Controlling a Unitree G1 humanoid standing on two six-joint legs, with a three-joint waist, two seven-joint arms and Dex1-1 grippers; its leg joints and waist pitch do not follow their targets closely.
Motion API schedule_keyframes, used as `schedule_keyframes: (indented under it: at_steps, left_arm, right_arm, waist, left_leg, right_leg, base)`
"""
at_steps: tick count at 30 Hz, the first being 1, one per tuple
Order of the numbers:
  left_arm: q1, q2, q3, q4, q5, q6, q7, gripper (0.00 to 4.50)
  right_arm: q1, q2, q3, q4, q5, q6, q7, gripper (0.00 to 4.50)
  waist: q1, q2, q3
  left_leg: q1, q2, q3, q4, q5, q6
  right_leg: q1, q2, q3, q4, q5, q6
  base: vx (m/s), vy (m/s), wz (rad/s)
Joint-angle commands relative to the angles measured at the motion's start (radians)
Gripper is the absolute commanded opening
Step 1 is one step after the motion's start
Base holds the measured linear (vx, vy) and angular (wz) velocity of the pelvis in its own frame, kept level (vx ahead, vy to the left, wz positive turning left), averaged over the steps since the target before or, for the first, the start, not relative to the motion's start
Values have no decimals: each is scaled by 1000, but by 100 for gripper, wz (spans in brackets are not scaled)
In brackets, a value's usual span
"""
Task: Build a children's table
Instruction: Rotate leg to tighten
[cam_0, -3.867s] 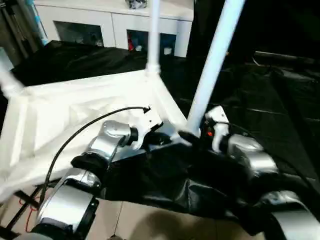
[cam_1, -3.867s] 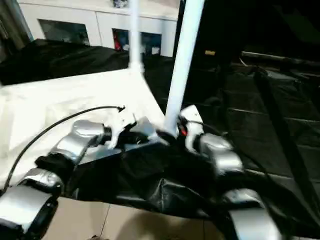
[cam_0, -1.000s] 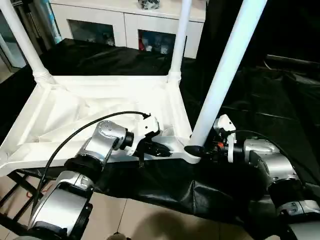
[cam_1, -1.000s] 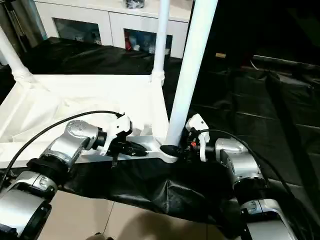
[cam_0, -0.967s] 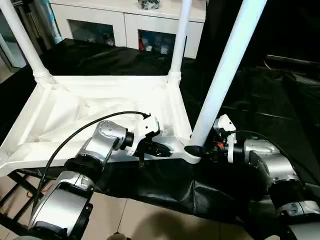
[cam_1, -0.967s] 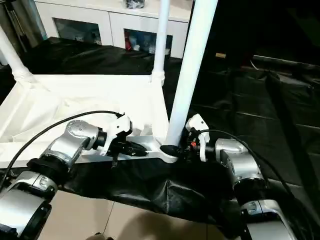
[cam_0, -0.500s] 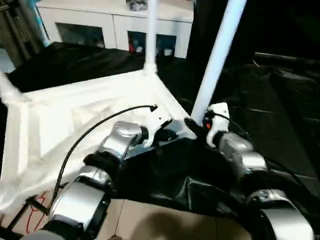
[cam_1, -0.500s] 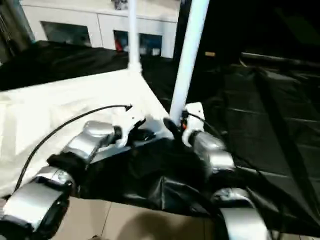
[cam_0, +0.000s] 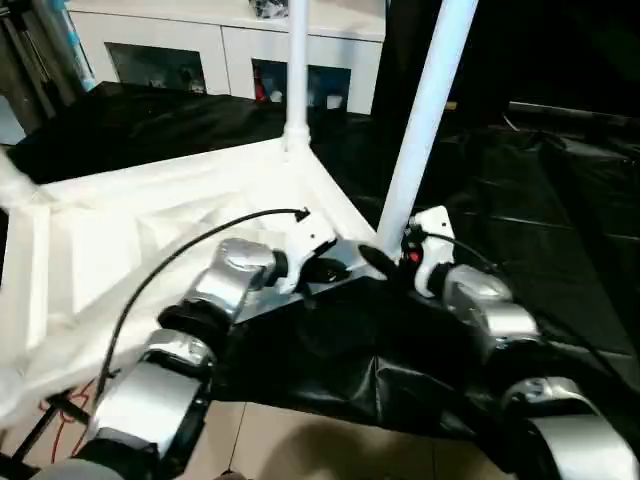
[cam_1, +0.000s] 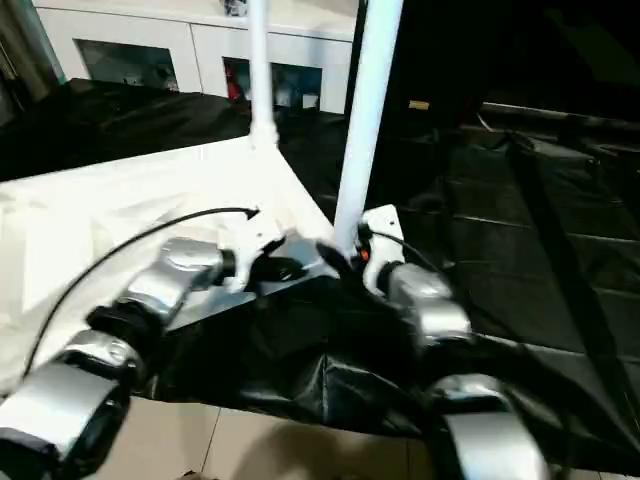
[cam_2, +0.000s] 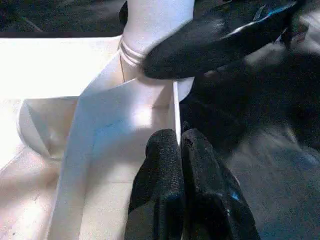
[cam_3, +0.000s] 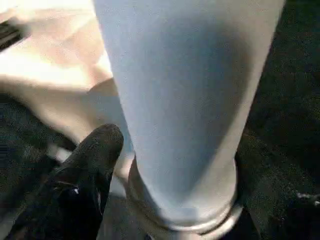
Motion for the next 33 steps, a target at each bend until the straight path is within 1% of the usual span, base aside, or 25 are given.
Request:
schedule_keyframes:
  at_steps: [1,2,3,4,5,6,7,8,12,13,15,17,18,20,21,22,26,27,28,29,30,31,32,33]
  left_arm:
    - [-11,-26,-33,-43,-20,-30,-51,0]
    - [-3,-11,-41,-53,-22,-34,-89,0]
    - [8,8,-52,-62,-21,-59,-132,0]
    - [8,8,-52,-62,-21,-59,-132,0]
    - [13,22,-57,-66,-23,-72,-166,0]
    - [14,24,-57,-67,-23,-73,-170,0]
    - [15,36,-58,-69,-25,-73,-194,0]
    - [15,49,-57,-71,-26,-72,-217,0]
    - [12,67,-56,-68,-23,-79,-241,0]
    - [12,71,-57,-69,-24,-81,-246,0]
    - [12,77,-58,-68,-24,-83,-252,0]
    - [13,79,-59,-70,-26,-83,-258,0]
    - [13,80,-58,-71,-26,-83,-262,0]
    - [14,79,-57,-72,-27,-82,-263,0]
    - [14,78,-56,-72,-28,-82,-261,0]
    - [15,74,-53,-71,-30,-76,-254,0]
    - [9,49,-32,-58,-35,-61,-187,0]
    - [-2,31,-20,-42,-33,-54,-133,0]
    - [-7,22,-17,-34,-30,-52,-107,0]
    - [-22,1,-9,-12,-21,-47,-40,0]
    - [-29,-9,-5,-3,-18,-41,-12,0]
    - [-33,-16,-2,3,-17,-37,4,0]
    - [-42,-28,1,13,-14,-31,36,0]
    - [-48,-38,5,21,-13,-27,61,0]
  right_arm:
    - [14,19,60,-4,-15,24,65,363]
    - [29,-11,74,-30,-11,38,126,363]
    - [48,-41,86,-64,1,57,190,363]
    - [48,-41,86,-64,1,57,190,363]
    - [63,-65,98,-93,15,75,248,363]
    - [65,-68,100,-96,16,77,254,363]
    - [74,-82,109,-113,22,87,291,363]
    - [84,-97,120,-132,25,100,329,349]
    - [95,-117,134,-157,28,119,379,317]
    - [98,-119,136,-164,28,123,387,317]
    - [102,-121,139,-174,27,129,392,291]
    - [107,-122,141,-191,31,141,397,283]
    - [110,-123,144,-201,36,148,401,267]
    - [114,-123,146,-209,39,153,403,261]
    - [115,-122,145,-211,39,155,404,261]
    - [118,-118,144,-212,38,156,400,256]
    - [125,-99,126,-208,38,168,352,254]
    - [121,-79,110,-190,30,180,285,254]
    - [118,-66,100,-176,24,182,239,254]
    - [98,-30,70,-119,1,172,103,254]
    - [86,-12,53,-88,-5,165,35,254]
    - [78,-2,43,-68,-9,161,-6,254]
    - [65,15,24,-36,-8,157,-69,254]
    - [55,29,10,-12,-7,155,-117,254]
  waist:
    - [4,4,-62]
    - [7,1,-62]
    - [14,-2,-60]
    - [19,1,-59]
    - [20,0,-59]
    - [23,-1,-60]
    - [23,0,-60]
    - [24,-1,-60]
    - [29,0,-60]
    - [31,0,-61]
    - [34,0,-60]
    - [37,0,-60]
    - [38,0,-60]
    - [38,-1,-61]
    - [39,1,-61]
    - [38,1,-61]
    - [38,-1,-60]
    - [39,-1,-59]
    - [36,-3,-58]
    - [30,-1,-57]
    - [29,0,-57]
    - [22,-3,-56]
    - [16,-2,-56]
    - [14,-2,-56]
  left_leg:
    - [10,39,-16,-65,-206,75]
    - [13,39,-15,-66,-217,70]
    - [13,39,-15,-66,-225,68]
    - [13,41,-14,-66,-232,70]
    - [13,42,-15,-67,-235,68]
    - [14,41,-15,-67,-235,65]
    - [13,42,-16,-67,-233,64]
    - [13,42,-16,-68,-234,62]
    - [13,41,-16,-67,-227,55]
    - [14,41,-15,-67,-226,53]
    - [14,42,-16,-68,-226,51]
    - [16,41,-16,-68,-225,45]
    - [15,42,-16,-68,-224,44]
    - [15,41,-16,-68,-219,44]
    - [16,42,-16,-68,-220,44]
    - [16,41,-16,-68,-220,43]
    - [15,41,-16,-68,-223,40]
    - [16,41,-16,-68,-230,37]
    - [17,40,-17,-69,-238,29]
    - [19,38,-19,-70,-254,13]
    - [21,37,-21,-72,-268,5]
    - [19,35,-24,-73,-281,-6]
    - [20,35,-25,-73,-291,-8]
    - [22,35,-25,-73,-297,-9]
  right_leg:
    - [56,-65,56,-72,-134,-255]
    - [53,-65,56,-74,-153,-255]
    - [56,-64,55,-76,-182,-249]
    - [54,-65,57,-78,-197,-242]
    - [54,-66,56,-78,-202,-239]
    - [54,-66,56,-78,-205,-234]
    - [53,-66,56,-77,-204,-234]
    - [53,-66,56,-77,-206,-234]
    - [52,-67,56,-77,-208,-234]
    - [51,-67,56,-77,-207,-233]
    - [51,-67,56,-77,-211,-231]
    - [50,-67,56,-78,-217,-228]
    - [50,-67,56,-77,-215,-227]
    - [51,-67,56,-76,-207,-226]
    - [50,-67,56,-76,-207,-227]
    - [50,-67,56,-76,-204,-228]
    - [50,-68,56,-77,-211,-228]
    - [48,-68,57,-79,-229,-223]
    - [46,-70,57,-81,-256,-217]
    - [42,-71,57,-87,-302,-204]
    - [40,-72,56,-90,-329,-198]
    - [44,-72,54,-94,-372,-179]
    - [41,-72,54,-97,-388,-171]
    - [39,-72,55,-99,-389,-171]
  base:
    - [0,0,0]
    - [0,0,0]
    - [0,0,0]
    - [0,0,0]
    - [0,0,0]
    - [0,0,0]
    - [0,0,0]
    - [0,0,0]
    - [0,0,0]
    - [0,0,0]
    - [0,0,0]
    - [0,0,0]
    - [0,0,0]
    - [0,0,0]
    - [0,0,0]
    - [0,0,0]
    - [0,0,0]
    - [0,0,0]
    - [0,0,0]
    - [0,0,0]
    - [0,0,0]
    - [0,0,0]
    - [0,0,0]
    - [0,0,0]
